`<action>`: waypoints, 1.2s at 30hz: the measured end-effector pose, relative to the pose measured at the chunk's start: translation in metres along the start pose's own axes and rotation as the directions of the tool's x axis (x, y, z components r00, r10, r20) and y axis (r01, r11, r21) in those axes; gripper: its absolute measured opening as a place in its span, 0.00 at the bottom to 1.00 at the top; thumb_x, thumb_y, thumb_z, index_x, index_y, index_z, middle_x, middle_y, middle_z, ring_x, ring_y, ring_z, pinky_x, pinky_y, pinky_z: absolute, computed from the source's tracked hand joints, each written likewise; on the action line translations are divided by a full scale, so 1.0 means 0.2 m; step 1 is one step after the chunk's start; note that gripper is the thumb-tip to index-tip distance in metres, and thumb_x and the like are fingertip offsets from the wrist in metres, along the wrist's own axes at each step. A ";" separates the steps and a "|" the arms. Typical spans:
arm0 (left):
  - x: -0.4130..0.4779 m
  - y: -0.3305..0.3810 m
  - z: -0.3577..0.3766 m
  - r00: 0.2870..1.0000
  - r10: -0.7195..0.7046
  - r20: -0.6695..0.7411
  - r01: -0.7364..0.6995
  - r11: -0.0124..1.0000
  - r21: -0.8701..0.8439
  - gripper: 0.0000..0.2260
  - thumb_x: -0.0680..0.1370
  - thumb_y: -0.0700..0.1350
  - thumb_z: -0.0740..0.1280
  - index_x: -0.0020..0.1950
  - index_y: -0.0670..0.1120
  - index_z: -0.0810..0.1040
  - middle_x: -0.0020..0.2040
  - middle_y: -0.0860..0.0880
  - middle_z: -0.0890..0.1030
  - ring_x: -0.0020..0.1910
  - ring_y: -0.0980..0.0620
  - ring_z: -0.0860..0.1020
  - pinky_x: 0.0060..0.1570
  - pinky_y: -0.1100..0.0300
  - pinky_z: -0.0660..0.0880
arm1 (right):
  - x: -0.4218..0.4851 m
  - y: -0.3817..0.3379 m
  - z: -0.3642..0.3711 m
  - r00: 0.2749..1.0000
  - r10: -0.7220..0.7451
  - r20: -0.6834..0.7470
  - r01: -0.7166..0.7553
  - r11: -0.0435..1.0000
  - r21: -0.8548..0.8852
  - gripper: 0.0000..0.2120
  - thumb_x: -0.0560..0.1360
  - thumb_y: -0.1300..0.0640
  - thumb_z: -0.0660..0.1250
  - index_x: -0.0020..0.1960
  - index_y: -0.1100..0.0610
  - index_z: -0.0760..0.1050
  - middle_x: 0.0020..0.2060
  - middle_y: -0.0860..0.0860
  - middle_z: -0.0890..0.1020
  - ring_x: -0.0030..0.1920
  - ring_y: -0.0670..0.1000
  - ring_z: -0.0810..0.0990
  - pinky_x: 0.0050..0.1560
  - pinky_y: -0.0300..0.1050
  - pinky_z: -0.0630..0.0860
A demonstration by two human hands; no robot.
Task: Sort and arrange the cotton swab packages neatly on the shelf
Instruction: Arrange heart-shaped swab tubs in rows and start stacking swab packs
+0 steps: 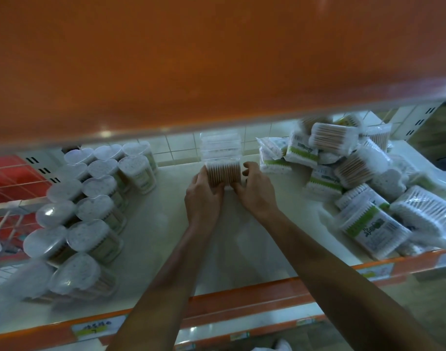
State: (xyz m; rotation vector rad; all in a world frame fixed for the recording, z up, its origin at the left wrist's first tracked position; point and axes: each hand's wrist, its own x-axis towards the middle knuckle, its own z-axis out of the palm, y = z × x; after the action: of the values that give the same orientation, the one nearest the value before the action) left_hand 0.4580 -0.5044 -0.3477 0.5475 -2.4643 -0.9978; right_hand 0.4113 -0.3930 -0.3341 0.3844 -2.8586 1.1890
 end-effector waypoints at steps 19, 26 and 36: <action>0.01 0.01 0.01 0.999 0.024 0.035 -0.023 1.000 -0.009 0.19 0.75 0.44 0.68 0.66 0.47 0.73 0.51 0.44 0.83 0.50 0.42 0.80 0.51 0.52 0.76 | 0.05 0.01 0.02 0.998 0.016 0.053 -0.014 0.999 -0.032 0.19 0.74 0.58 0.67 0.63 0.61 0.70 0.53 0.61 0.80 0.56 0.62 0.76 0.54 0.53 0.73; -0.03 0.03 0.01 0.997 0.018 0.080 -0.014 0.999 -0.049 0.22 0.74 0.42 0.68 0.67 0.45 0.70 0.53 0.44 0.81 0.50 0.43 0.79 0.48 0.57 0.73 | 0.03 0.01 0.00 0.999 -0.005 0.046 0.003 1.000 0.031 0.19 0.72 0.59 0.67 0.62 0.60 0.71 0.53 0.59 0.80 0.55 0.60 0.77 0.52 0.47 0.71; -0.18 0.11 0.05 0.999 -0.033 0.032 0.034 0.999 -0.008 0.35 0.72 0.42 0.72 0.74 0.39 0.59 0.66 0.39 0.69 0.65 0.42 0.69 0.63 0.49 0.70 | -0.03 0.07 -0.10 0.999 -0.017 -0.049 0.017 1.000 -0.012 0.25 0.73 0.58 0.69 0.68 0.63 0.68 0.62 0.59 0.75 0.63 0.57 0.73 0.63 0.48 0.68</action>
State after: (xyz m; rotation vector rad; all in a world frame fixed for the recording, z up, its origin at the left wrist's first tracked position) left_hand 0.4785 -0.4669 -0.3463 0.5764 -2.4852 -1.0367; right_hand 0.4119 -0.3672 -0.3302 0.3735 -2.8141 1.1612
